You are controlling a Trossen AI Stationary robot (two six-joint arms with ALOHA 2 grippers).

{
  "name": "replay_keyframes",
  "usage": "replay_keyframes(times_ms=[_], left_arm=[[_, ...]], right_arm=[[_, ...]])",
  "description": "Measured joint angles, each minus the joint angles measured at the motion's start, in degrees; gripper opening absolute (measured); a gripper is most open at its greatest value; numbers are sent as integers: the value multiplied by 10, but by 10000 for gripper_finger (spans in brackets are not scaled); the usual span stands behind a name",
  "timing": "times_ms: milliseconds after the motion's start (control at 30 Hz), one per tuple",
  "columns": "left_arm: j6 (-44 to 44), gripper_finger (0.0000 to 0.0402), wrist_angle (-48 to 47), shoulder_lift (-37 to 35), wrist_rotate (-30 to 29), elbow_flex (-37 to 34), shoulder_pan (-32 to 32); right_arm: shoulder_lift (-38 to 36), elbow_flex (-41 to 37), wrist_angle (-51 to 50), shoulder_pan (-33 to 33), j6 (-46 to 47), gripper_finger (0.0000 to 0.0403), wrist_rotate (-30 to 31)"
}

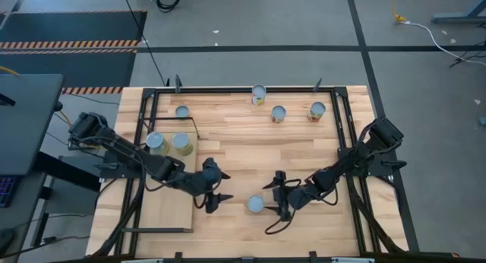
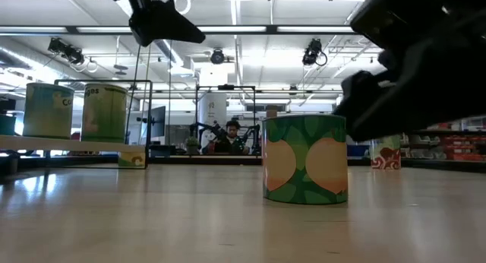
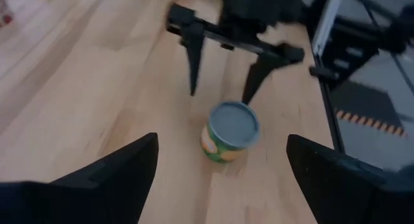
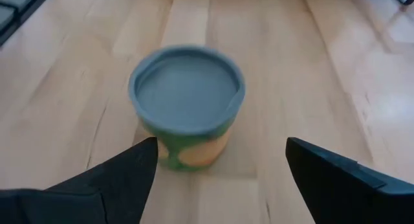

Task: Pick and place cans onto a shelf
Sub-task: Put the canned peaches on the shelf

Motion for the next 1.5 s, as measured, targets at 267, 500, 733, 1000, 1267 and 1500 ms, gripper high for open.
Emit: replay_keyframes(times_ms=[267, 500, 733, 1000, 1267, 1500], left_arm=[[58, 345, -1, 2, -10, 0, -34], [81, 345, 46, 67, -8, 0, -49], [92, 346, 81, 139, -41, 0, -41], [106, 346, 126, 180, -25, -1, 20], [148, 346, 166, 222, 8, 0, 50], [150, 346, 166, 231, 16, 0, 68]], right_arm=[[58, 57, -36, 5, 21, 348, -15], [115, 129, -37, -37, -29, 348, 46], [103, 129, -46, -85, -76, 348, 22], [98, 129, -52, -83, -82, 348, -3], [98, 129, -52, -92, -73, 348, -32], [98, 129, -52, -95, -65, 348, -49]])
